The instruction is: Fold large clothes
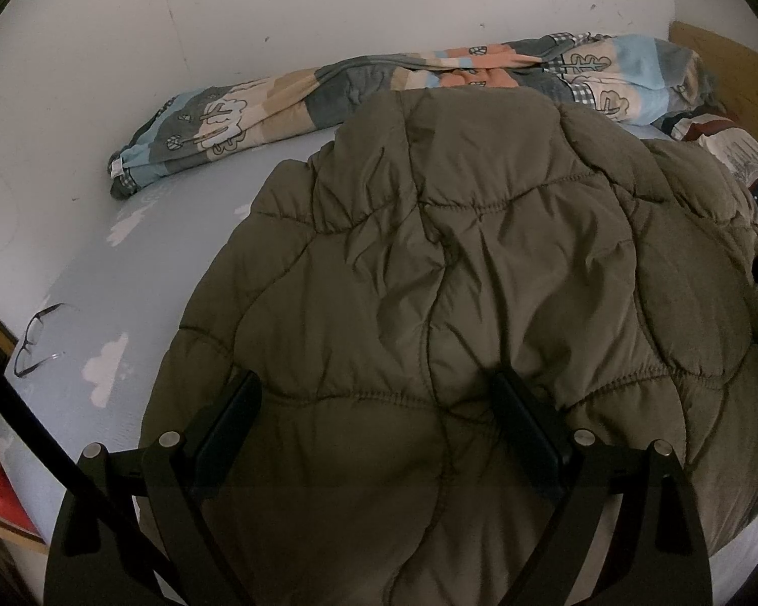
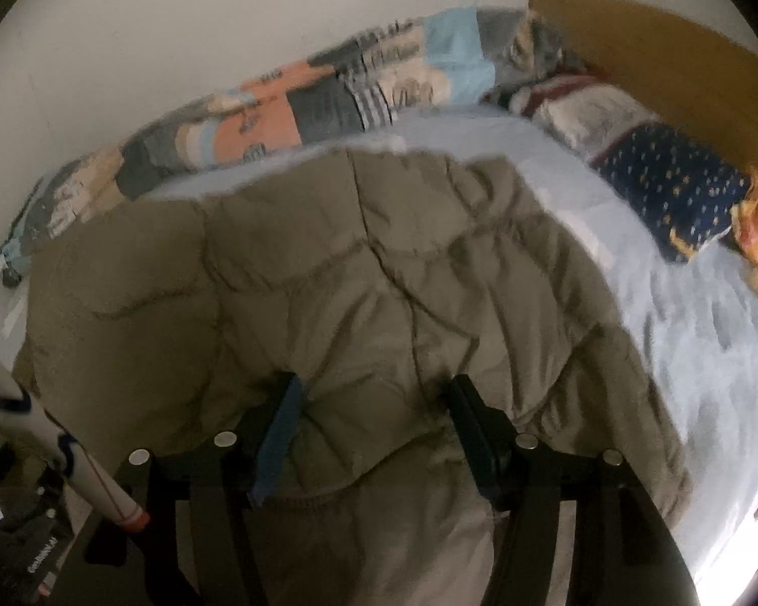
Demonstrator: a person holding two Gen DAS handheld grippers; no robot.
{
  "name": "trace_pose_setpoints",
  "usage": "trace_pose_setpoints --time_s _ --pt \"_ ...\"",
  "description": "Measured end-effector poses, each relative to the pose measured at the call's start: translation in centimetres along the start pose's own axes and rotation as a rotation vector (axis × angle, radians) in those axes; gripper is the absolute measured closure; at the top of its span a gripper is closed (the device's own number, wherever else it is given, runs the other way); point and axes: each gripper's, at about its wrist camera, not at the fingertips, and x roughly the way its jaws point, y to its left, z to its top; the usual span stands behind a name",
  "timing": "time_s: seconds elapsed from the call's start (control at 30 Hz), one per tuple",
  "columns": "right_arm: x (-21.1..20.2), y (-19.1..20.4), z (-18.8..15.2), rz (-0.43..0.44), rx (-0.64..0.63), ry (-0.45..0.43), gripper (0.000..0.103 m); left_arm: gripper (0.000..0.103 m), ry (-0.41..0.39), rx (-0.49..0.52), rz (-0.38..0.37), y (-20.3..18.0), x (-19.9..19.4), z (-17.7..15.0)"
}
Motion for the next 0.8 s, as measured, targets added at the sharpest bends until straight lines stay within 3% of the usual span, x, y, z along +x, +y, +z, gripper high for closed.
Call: trace_pose_setpoints --time_s 0.1,0.2,0.3,0.4,0.6,0.7,0.8 --pt "-1.0 1.6 0.0 0.004 -0.076 -0.061 0.038 0.011 0.001 0.001 -0.001 0.0 0.0 0.0" --pt "-0.3 3.0 -0.4 0.042 -0.126 -0.024 0.038 0.011 0.004 -0.004 0.0 0.0 -0.2 0.0" --pt "0.4 3.7 -0.7 0.008 -0.166 0.002 0.038 0.011 -0.018 -0.008 -0.017 0.2 -1.3 -0.2" --pt "-1.2 3.3 -0.7 0.036 -0.126 -0.015 0.038 0.011 -0.058 0.0 -0.029 0.9 -3.9 -1.1" --pt "-10.3 2.6 -3.1 0.019 -0.151 -0.175 0.036 0.011 -0.151 -0.007 -0.049 2.9 -12.2 -4.4" --pt "-15.6 1.1 -5.8 0.028 -0.085 -0.226 0.028 0.011 -0.18 -0.003 -0.082 3.2 -16.7 -6.6" --pt "-20.3 -0.2 -9.5 0.044 -0.039 -0.239 0.027 0.011 -0.202 0.038 -0.096 2.9 -20.7 -9.2"
